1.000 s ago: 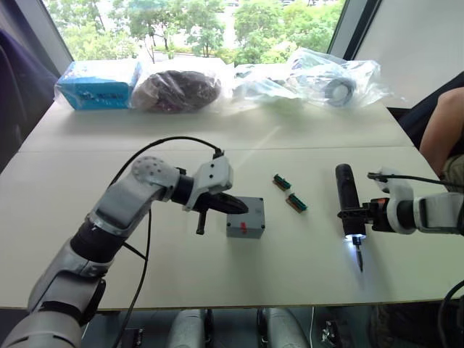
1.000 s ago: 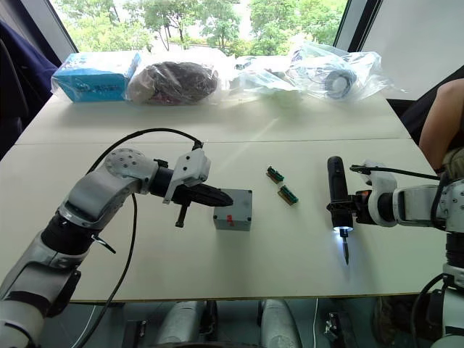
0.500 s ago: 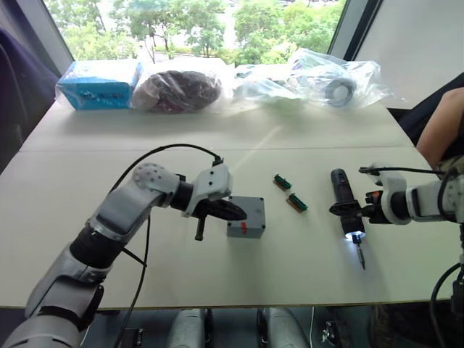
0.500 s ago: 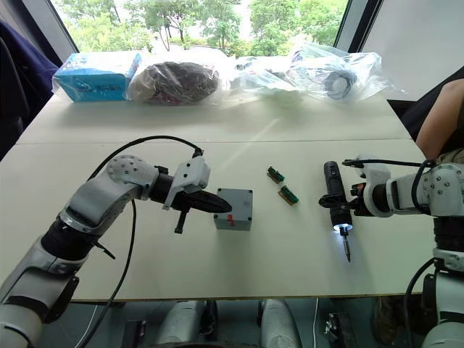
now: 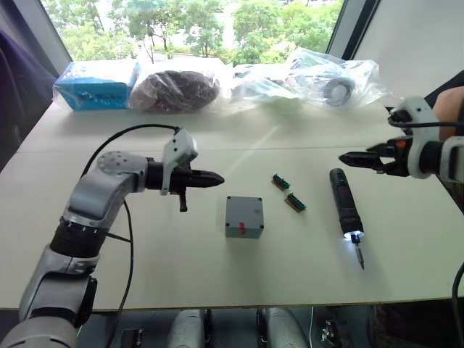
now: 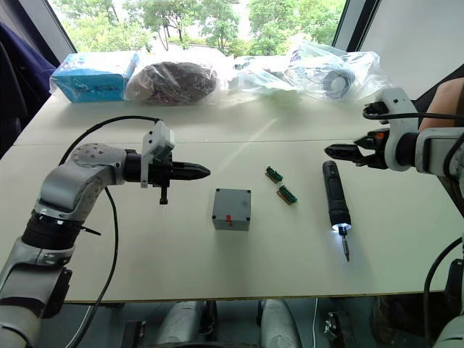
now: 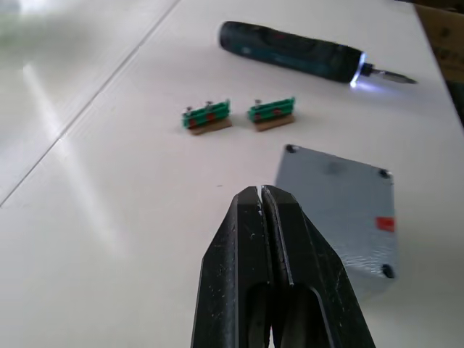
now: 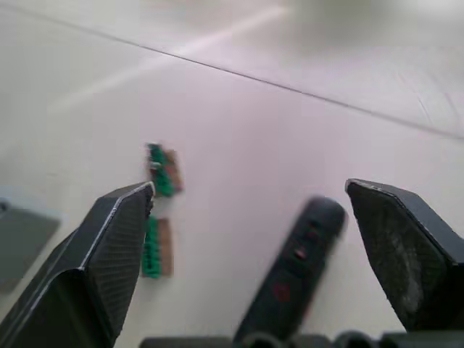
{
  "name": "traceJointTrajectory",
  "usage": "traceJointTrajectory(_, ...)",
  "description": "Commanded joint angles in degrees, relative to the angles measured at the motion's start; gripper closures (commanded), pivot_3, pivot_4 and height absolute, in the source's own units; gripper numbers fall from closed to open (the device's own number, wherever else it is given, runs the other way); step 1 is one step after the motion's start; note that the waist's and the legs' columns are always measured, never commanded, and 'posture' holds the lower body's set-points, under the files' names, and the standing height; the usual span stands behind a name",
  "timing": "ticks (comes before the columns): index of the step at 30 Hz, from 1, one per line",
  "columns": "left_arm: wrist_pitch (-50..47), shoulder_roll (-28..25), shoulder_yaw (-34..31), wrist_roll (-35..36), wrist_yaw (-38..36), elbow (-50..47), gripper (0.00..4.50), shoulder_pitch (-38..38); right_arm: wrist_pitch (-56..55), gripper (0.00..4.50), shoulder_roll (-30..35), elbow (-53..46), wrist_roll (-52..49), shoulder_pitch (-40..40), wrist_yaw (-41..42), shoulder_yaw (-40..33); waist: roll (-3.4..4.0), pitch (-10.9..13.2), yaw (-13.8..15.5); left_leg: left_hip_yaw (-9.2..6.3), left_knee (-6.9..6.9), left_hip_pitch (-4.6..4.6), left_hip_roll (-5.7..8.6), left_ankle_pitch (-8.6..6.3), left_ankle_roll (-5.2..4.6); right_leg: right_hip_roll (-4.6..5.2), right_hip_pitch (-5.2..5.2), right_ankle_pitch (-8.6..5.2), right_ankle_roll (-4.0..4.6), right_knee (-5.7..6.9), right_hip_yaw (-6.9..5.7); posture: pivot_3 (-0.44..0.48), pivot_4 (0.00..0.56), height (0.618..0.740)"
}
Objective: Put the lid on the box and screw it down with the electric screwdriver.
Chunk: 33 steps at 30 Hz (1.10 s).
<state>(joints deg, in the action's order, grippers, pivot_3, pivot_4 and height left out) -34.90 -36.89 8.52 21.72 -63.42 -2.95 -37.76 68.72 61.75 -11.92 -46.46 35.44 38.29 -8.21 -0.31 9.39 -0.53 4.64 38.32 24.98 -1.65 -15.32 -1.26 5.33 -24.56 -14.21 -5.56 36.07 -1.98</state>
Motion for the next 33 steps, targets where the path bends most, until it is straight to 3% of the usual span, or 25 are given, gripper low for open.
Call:
traceJointTrajectory(1, 3.3, -1.3, 3.7, -5.3, 1.4, 0.1, 4.50, 3.1, -6.9, 0.01, -0.4, -15.1, -0.7, -9.0, 6.7, 2.6, 0.00, 0.0, 0.2, -0.01, 0.00, 0.00, 0.00, 0.00, 0.01, 0.00, 0.02, -0.01, -0.02, 0.00, -0.01, 0.000, 0.150, 0.740)
traceJointTrajectory(4, 7.1, -2.4, 7.3, -10.6, 1.9, 1.8, 4.50, 4.6, -12.4, 0.01, 0.0, -22.0, 4.4, -16.3, 8.2, 8.0, -0.01, 0.0, 0.4, 0.00, 0.04, -0.02, 0.01, 0.05, 0.08, 0.04, 0.03, -0.01, -0.02, 0.05, -0.02, 0.000, 0.150, 0.740)
traceJointTrajectory(7, 11.1, -1.1, 9.3, -14.4, 3.5, 5.1, 4.50, 4.9, -15.7, 0.01, -3.6, -22.3, 8.6, -19.1, 5.7, 12.3, -0.02, 0.0, 0.8, 0.02, 0.29, -0.02, 0.00, 0.06, 0.10, 0.03, 0.09, 0.00, -0.02, 0.07, 0.00, 0.000, 0.150, 0.740)
traceJointTrajectory(16, 9.2, 4.2, 8.8, -11.8, 2.5, 3.3, 4.50, 4.8, -18.1, 0.01, -9.9, -19.5, 16.9, -17.5, 4.5, 21.2, -0.04, 0.0, 1.3, 0.01, 0.77, 0.04, -0.12, 0.03, 0.06, 0.03, 0.23, 0.03, 0.09, 0.12, 0.01, 0.000, 0.150, 0.740)
traceJointTrajectory(33, 18.1, 10.6, 10.8, -16.2, 0.2, 16.9, 4.50, -2.4, -10.0, 0.01, -15.1, -23.3, 10.5, -15.6, 7.1, 19.2, -0.05, 0.0, 1.2, -0.03, 0.81, 0.05, -0.06, 0.01, 0.03, -0.04, 0.24, 0.05, 0.05, 0.17, -0.02, 0.000, 0.150, 0.740)
